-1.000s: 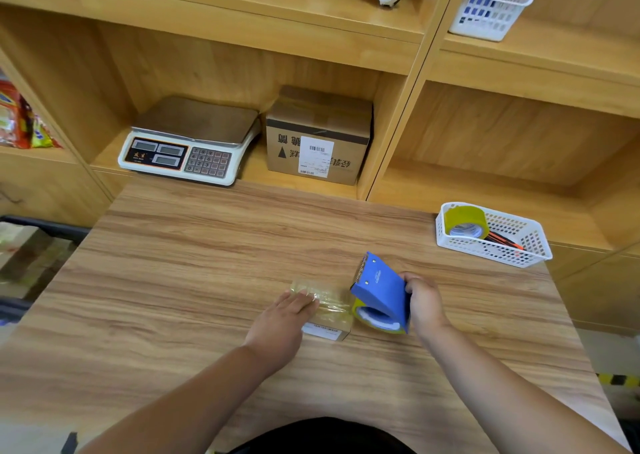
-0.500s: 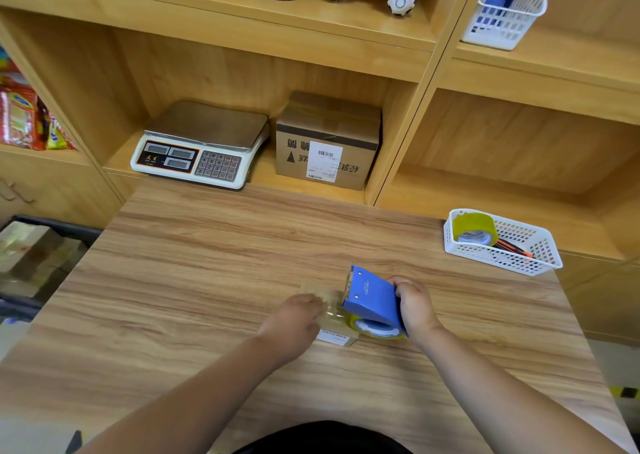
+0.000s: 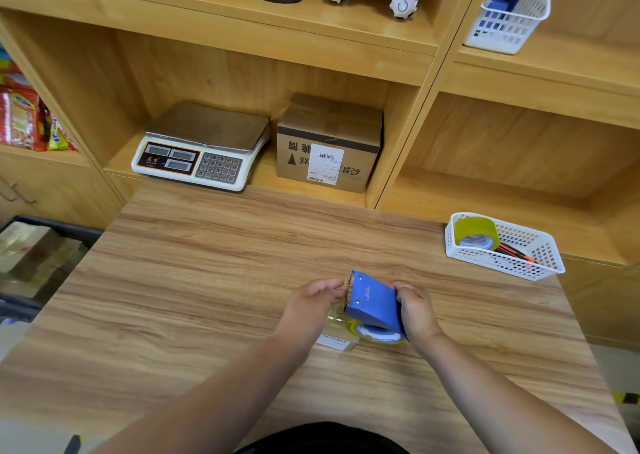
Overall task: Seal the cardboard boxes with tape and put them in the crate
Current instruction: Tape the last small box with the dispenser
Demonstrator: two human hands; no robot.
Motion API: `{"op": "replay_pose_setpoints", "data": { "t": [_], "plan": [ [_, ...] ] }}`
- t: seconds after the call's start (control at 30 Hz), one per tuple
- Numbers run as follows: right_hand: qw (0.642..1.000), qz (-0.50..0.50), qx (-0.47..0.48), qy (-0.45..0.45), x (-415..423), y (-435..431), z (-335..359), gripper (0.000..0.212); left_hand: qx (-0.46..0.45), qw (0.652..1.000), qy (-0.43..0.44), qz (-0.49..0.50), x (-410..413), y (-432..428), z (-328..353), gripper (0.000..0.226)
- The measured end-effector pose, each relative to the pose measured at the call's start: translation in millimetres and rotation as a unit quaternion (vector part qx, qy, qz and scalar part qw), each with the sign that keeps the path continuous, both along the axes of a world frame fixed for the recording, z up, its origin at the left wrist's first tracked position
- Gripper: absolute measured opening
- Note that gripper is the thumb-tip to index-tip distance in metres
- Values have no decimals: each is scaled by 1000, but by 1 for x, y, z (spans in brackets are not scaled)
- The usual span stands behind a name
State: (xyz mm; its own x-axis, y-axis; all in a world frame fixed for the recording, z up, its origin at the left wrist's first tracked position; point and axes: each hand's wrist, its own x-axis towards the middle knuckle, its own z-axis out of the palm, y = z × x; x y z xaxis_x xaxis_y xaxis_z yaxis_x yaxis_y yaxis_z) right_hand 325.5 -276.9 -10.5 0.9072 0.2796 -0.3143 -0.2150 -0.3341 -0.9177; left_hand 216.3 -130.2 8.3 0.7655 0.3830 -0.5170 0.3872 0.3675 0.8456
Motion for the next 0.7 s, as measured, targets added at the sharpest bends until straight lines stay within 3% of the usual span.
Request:
{"op": "replay_pose_setpoints", "data": {
  "t": [0.3, 0.43, 0.6, 0.7],
  "plan": [
    [1000, 16, -7, -19, 1, -1, 0, 20, 8, 999, 27, 34, 9, 9, -3, 9],
    [999, 28, -17, -39, 2, -1, -4, 22, 45, 996, 55, 51, 11, 8, -10, 19],
    [996, 66, -42, -53, -1, -4, -2, 28, 74, 993, 59, 65, 10, 9, -19, 7],
    [986, 114, -79, -90, -5, -8, 3, 19, 87, 993, 53, 64, 10, 13, -20, 15]
  ]
}}
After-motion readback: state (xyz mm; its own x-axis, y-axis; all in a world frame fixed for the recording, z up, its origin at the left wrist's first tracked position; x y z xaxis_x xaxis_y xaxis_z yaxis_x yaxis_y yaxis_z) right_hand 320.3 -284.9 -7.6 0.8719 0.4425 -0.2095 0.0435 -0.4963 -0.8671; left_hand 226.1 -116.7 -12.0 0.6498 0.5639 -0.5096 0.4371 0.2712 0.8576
